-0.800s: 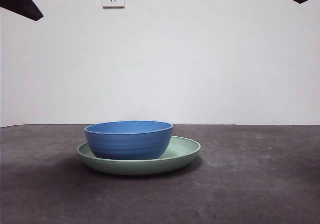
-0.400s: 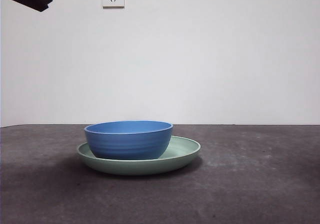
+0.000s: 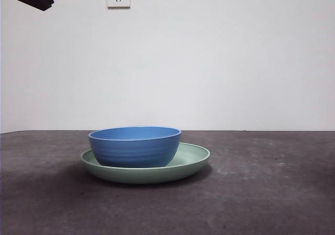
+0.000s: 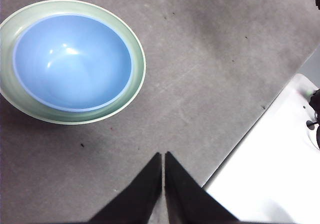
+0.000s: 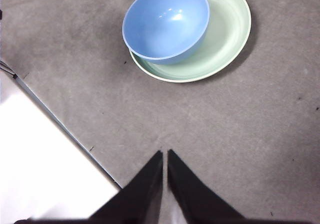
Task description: Pick up the blue bowl, put it on the green plate, put it on desk
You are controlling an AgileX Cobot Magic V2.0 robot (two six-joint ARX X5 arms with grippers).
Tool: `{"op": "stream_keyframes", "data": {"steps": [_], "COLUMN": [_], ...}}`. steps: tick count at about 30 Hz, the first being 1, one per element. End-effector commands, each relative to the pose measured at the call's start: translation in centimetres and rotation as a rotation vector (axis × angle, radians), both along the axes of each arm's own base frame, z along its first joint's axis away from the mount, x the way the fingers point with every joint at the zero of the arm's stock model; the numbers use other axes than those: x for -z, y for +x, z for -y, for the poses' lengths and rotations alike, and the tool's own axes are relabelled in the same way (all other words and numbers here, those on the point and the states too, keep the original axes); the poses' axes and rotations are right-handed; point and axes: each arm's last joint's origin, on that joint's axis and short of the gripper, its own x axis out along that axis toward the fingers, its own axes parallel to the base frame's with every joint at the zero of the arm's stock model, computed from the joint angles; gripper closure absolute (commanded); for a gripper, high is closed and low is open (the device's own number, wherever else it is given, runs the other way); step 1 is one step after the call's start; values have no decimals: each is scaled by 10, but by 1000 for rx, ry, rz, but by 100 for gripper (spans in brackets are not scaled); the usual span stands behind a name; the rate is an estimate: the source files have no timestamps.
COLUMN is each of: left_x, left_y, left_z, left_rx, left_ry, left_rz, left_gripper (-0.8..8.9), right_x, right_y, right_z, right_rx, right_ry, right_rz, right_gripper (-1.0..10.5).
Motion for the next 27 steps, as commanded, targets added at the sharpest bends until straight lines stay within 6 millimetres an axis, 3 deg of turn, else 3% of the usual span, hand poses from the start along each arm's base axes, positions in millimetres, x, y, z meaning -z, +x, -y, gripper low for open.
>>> {"op": "stream_keyframes", "data": {"steps": [1, 7, 14, 18, 22, 27], "left_x": [-2, -2, -14, -29, -40, -24], "left_y": [1, 0, -8, -14, -20, -29], "left_z": [2, 2, -15, -31, -52, -75], "left_rx": [13, 13, -38, -70, -243, -547], "left_ry": [-2, -3, 20, -14, -81, -103], "left_rz": [10, 11, 179, 415, 704, 978], "left_gripper": [804, 804, 804, 804, 804, 804], "right_x": [-4, -4, -4, -4, -4, -4], "right_y": [0, 0, 0, 0, 0, 0], "right_z": [-2, -2, -2, -2, -2, -2], "right_rx": [-13, -13, -13, -13, -13, -13], "right_ry": [7, 7, 7, 7, 7, 7], "right_rz": [20, 20, 20, 20, 20, 20], "right_gripper": [938, 938, 938, 938, 938, 938]}}
